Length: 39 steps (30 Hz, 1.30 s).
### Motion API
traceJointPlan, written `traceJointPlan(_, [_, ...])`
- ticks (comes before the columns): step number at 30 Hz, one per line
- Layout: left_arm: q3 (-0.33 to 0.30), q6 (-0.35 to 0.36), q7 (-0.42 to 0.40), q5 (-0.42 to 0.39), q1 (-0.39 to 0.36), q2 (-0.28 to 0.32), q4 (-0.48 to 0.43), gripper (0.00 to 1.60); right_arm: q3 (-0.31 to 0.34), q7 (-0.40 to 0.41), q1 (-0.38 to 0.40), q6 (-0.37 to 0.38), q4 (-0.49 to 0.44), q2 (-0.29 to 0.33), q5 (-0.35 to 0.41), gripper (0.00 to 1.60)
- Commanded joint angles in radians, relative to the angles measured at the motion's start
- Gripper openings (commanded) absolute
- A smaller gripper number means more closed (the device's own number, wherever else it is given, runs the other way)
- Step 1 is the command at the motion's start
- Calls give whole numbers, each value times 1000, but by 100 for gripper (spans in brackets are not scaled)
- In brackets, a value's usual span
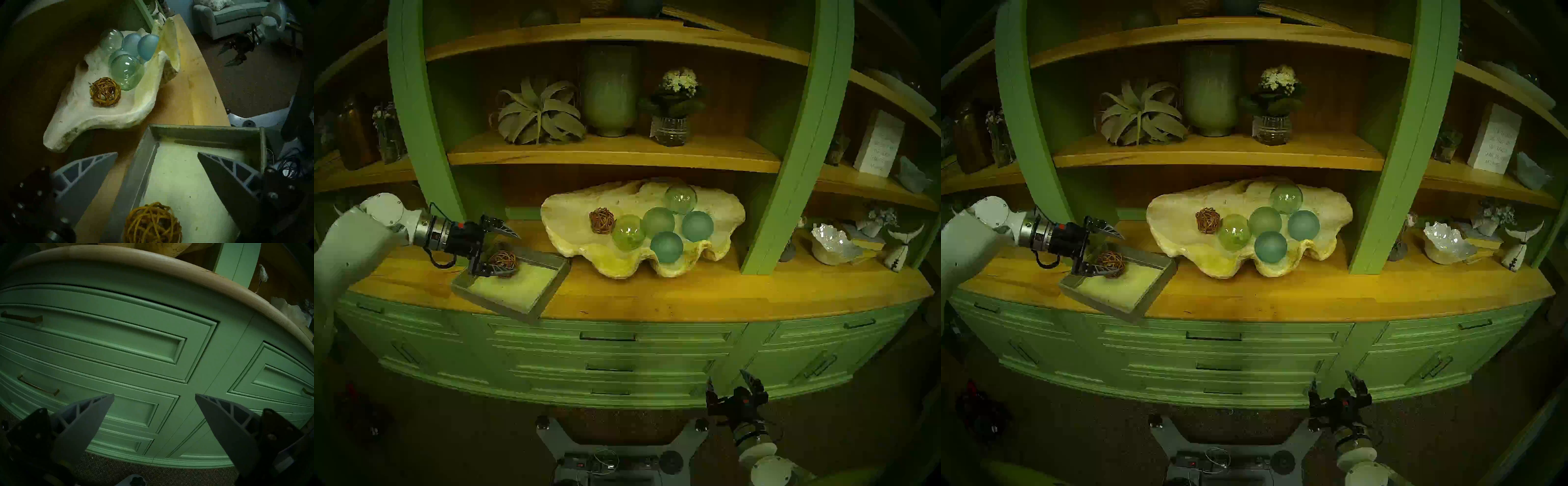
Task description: Put wooden balls into bowl
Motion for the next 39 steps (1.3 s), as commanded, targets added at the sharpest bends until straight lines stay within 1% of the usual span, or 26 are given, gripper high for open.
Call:
traceJointPlan(1, [-39,5,65,29,-17,99,-76,160,3,-2,1,-5,-24,0,0,160])
traceJointPlan(2, [-28,14,95,40,-11,123,-105,160,3,-2,1,-5,-25,0,0,160])
traceJointPlan(5, [-20,14,156,103,-5,127,-102,160,3,-2,0,-5,-26,1,0,160])
traceJointPlan(7, [-25,20,168,138,-3,110,-73,160,3,-2,0,-5,-27,1,0,160])
traceJointPlan(9, [-14,19,228,193,-5,99,-60,160,3,-2,-1,-4,-27,1,0,160])
traceJointPlan(10, [-24,20,213,201,-3,83,-39,160,3,-2,-1,-4,-28,1,0,160])
traceJointPlan(11, [-11,21,249,219,-5,75,-33,160,3,-2,-1,-4,-28,1,0,160])
traceJointPlan(12, [-9,19,261,248,-7,64,-23,160,3,-2,-1,-4,-28,1,0,160])
traceJointPlan(13, [-16,18,251,253,-7,45,-2,160,3,-2,-1,-3,-29,1,0,160])
traceJointPlan(14, [-8,20,273,265,-9,37,5,160,3,-2,-1,-3,-29,1,0,160])
traceJointPlan(16, [-8,17,282,288,-14,9,34,160,3,-2,-1,-3,-29,1,0,160])
traceJointPlan(23, [-3,12,274,341,-40,-73,137,160,3,-2,-1,-4,-28,1,0,160])
traceJointPlan(26, [-6,1,255,340,-50,-99,178,160,3,-2,0,-4,-27,1,0,160])
traceJointPlan(30, [-3,-10,246,364,-64,-127,217,160,3,-2,-1,-4,-27,1,0,160])
traceJointPlan(35, [-9,-30,226,364,-83,-175,313,160,3,-2,-1,-4,-28,1,0,160])
traceJointPlan(39, [-15,-45,194,353,-96,-201,366,160,3,-2,-1,-4,-28,1,0,160])
